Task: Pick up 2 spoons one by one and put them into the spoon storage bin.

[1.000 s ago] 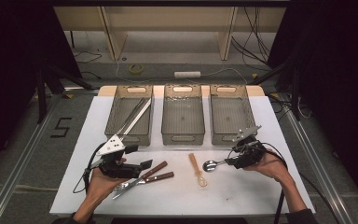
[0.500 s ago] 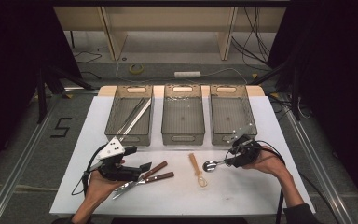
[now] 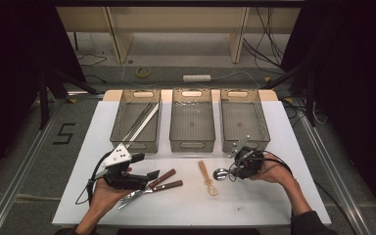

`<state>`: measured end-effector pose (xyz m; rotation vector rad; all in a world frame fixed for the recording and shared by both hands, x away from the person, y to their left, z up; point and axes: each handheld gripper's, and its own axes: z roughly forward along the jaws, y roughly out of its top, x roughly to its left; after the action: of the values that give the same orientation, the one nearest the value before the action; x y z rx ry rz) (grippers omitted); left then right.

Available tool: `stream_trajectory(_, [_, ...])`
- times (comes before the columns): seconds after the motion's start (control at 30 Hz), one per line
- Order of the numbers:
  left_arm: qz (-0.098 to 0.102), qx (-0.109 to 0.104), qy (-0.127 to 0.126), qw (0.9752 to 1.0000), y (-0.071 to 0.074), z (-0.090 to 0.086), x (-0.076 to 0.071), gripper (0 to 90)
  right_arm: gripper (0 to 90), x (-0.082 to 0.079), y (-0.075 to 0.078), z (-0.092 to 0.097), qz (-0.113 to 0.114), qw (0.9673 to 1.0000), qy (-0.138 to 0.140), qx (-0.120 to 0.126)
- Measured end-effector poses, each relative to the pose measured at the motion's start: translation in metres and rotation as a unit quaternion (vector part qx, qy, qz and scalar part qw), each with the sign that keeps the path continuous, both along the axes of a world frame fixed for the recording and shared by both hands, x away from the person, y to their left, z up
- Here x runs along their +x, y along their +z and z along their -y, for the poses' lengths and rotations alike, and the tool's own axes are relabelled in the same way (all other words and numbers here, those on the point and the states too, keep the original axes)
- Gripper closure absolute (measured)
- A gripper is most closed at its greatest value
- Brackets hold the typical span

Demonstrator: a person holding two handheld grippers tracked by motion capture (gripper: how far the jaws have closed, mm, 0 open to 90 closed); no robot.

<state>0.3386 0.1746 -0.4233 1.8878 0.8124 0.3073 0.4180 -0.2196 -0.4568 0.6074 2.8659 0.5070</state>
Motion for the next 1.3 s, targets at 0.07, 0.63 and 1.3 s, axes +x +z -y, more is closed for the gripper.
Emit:
stream_trajectory(0.07, [0.000,0.001,-0.001,1.0000,0.000,0.001,0.000,17.3,61.6,0.000,-0.001,-0.003,0.005,0.9999,0.004,-0.008])
stream_trajectory(0.63, [-0.001,0.004,-0.005,1.0000,0.000,0.003,-0.001,18.4,79.5,0.000,-0.001,-0.004,0.008,0.9993,0.034,-0.015])
stream_trajectory(1.3, [-0.003,0.004,-0.006,1.0000,-0.001,0.002,0.000,18.7,90.0,-0.001,0.009,0.000,0.050,0.9979,0.041,-0.010])
